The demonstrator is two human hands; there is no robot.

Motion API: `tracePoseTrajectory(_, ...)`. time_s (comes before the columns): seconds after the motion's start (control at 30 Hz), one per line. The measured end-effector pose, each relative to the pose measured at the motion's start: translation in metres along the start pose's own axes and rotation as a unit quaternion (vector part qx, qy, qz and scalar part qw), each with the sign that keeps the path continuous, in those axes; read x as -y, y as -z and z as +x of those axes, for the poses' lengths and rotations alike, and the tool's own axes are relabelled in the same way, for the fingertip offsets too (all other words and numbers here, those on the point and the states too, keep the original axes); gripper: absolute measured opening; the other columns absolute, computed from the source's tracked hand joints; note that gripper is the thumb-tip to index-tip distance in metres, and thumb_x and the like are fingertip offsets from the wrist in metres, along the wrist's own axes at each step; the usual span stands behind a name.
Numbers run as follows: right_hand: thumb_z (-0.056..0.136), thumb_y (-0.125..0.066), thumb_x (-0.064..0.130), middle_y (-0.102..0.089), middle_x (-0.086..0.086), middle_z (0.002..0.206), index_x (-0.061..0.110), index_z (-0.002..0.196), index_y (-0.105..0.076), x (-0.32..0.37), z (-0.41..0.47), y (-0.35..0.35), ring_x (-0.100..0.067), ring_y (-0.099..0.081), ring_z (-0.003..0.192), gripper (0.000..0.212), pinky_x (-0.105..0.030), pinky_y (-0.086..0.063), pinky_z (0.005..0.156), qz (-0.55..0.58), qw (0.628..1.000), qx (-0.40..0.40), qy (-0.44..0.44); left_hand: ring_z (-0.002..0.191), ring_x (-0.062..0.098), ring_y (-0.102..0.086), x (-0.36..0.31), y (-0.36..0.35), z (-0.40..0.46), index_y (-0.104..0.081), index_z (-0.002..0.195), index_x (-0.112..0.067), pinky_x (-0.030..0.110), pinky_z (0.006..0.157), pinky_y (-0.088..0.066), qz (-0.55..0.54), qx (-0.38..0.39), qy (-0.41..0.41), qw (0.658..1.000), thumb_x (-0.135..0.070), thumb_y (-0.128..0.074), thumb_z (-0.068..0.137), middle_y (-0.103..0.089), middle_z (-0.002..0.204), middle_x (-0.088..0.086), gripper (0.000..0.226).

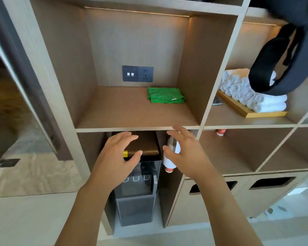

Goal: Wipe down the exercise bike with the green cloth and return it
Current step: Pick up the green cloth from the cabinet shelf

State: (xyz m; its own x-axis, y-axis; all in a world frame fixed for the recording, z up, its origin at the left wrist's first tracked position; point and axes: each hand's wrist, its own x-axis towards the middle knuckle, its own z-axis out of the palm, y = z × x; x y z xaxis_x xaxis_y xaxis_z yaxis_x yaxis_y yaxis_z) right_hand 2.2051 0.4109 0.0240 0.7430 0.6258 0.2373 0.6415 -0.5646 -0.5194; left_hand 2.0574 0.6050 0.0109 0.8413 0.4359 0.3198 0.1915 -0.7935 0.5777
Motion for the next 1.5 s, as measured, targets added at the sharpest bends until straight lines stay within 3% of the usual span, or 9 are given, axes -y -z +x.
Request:
tracePoseTrajectory(0.17, 0.100, -0.062, 0.046, -0.033, 0.006, 0.167, 0.032, 0.153, -0.050, -0.029, 0.072, 0.008, -0.020, -0.031, 0.152, 0.056, -0.050, -0.035, 0.123, 0.018, 0.999, 0.017, 0.033, 0.147, 0.006, -0.035, -0.005, -0.021, 0.060, -0.054, 0.145, -0.042, 0.041, 0.124, -0.032, 0.013, -0.025, 0.012, 1.000, -0.053, -0.059, 0.096, -0.046, 0.156, -0.020, 0.050)
tracePoseTrajectory(0.37, 0.099, -0.064, 0.043, -0.035, 0.006, 0.166, 0.027, 0.153, -0.051, -0.063, 0.151, 0.006, -0.020, -0.030, 0.152, 0.059, -0.050, -0.032, 0.124, 0.012, 0.996, 0.047, 0.077, 0.144, 0.001, -0.031, -0.010, -0.046, 0.110, -0.053, 0.148, -0.040, 0.022, 0.109, -0.028, 0.061, -0.016, 0.013, 0.998, -0.050, -0.062, 0.099, -0.045, 0.157, -0.017, 0.051)
tracePoseTrajectory(0.5, 0.098, -0.067, 0.040, -0.034, 0.000, 0.168, 0.022, 0.154, -0.050, -0.077, 0.209, 0.002, -0.024, -0.028, 0.154, 0.062, -0.042, -0.027, 0.127, -0.003, 0.995, 0.062, 0.080, 0.149, 0.010, -0.033, -0.010, -0.050, 0.136, -0.050, 0.151, -0.039, 0.023, 0.111, -0.026, 0.096, 0.004, 0.008, 0.995, -0.052, -0.059, 0.100, -0.044, 0.159, -0.014, 0.053)
tracePoseTrajectory(0.77, 0.100, -0.063, 0.043, -0.028, -0.005, 0.171, 0.019, 0.159, -0.043, -0.066, 0.299, -0.027, -0.028, -0.025, 0.158, 0.067, -0.052, -0.025, 0.127, -0.048, 0.995, 0.081, 0.023, 0.143, 0.012, -0.039, 0.003, -0.053, 0.183, -0.053, 0.150, -0.034, 0.023, 0.113, -0.023, 0.101, 0.003, -0.004, 0.995, -0.047, -0.062, 0.100, -0.046, 0.155, -0.013, 0.053)
tracePoseTrajectory(0.9, 0.099, -0.060, 0.043, -0.028, -0.003, 0.171, 0.022, 0.159, -0.042, -0.058, 0.326, -0.040, -0.028, -0.023, 0.158, 0.066, -0.058, -0.019, 0.128, -0.070, 0.995, 0.072, 0.013, 0.141, 0.014, -0.040, 0.021, -0.054, 0.192, -0.054, 0.150, -0.033, 0.029, 0.115, -0.033, 0.095, 0.017, 0.002, 0.995, -0.047, -0.062, 0.100, -0.046, 0.155, -0.013, 0.052)
tracePoseTrajectory(1.03, 0.105, -0.048, 0.045, -0.023, -0.002, 0.174, 0.026, 0.163, -0.034, -0.067, 0.337, -0.048, -0.030, -0.019, 0.160, 0.063, -0.058, -0.011, 0.129, -0.106, 0.987, 0.117, -0.025, 0.141, 0.015, -0.041, 0.042, -0.052, 0.198, -0.056, 0.148, -0.033, 0.033, 0.114, -0.037, 0.098, 0.036, 0.010, 0.995, -0.048, -0.061, 0.100, -0.047, 0.154, -0.012, 0.051)
tracePoseTrajectory(1.27, 0.108, -0.041, 0.048, -0.026, 0.002, 0.172, 0.033, 0.163, -0.035, -0.058, 0.324, -0.045, -0.032, -0.025, 0.156, 0.057, -0.057, -0.023, 0.124, -0.168, 0.976, 0.139, 0.005, 0.139, 0.017, -0.045, 0.060, -0.057, 0.221, -0.053, 0.148, -0.036, 0.037, 0.116, -0.034, 0.087, 0.049, -0.028, 0.995, -0.050, -0.062, 0.097, -0.049, 0.153, -0.010, 0.053)
tracePoseTrajectory(1.4, 0.106, -0.040, 0.052, -0.034, 0.010, 0.167, 0.039, 0.159, -0.040, -0.042, 0.273, -0.040, -0.027, -0.030, 0.151, 0.055, -0.056, -0.026, 0.119, -0.158, 0.974, 0.154, 0.054, 0.136, 0.017, -0.046, 0.064, -0.061, 0.228, -0.053, 0.148, -0.033, 0.034, 0.113, -0.037, 0.046, 0.025, -0.049, 0.997, -0.043, -0.065, 0.097, -0.051, 0.150, -0.008, 0.053)
tracePoseTrajectory(1.5, 0.105, -0.041, 0.047, -0.051, 0.012, 0.152, 0.037, 0.149, -0.054, -0.037, 0.230, -0.037, -0.025, -0.045, 0.132, 0.047, -0.047, -0.038, 0.108, -0.114, 0.979, 0.124, 0.114, 0.136, 0.013, -0.046, 0.067, -0.063, 0.226, -0.060, 0.142, -0.029, 0.030, 0.115, -0.033, -0.007, 0.014, -0.072, 0.997, -0.040, -0.066, 0.098, -0.053, 0.147, -0.010, 0.046)
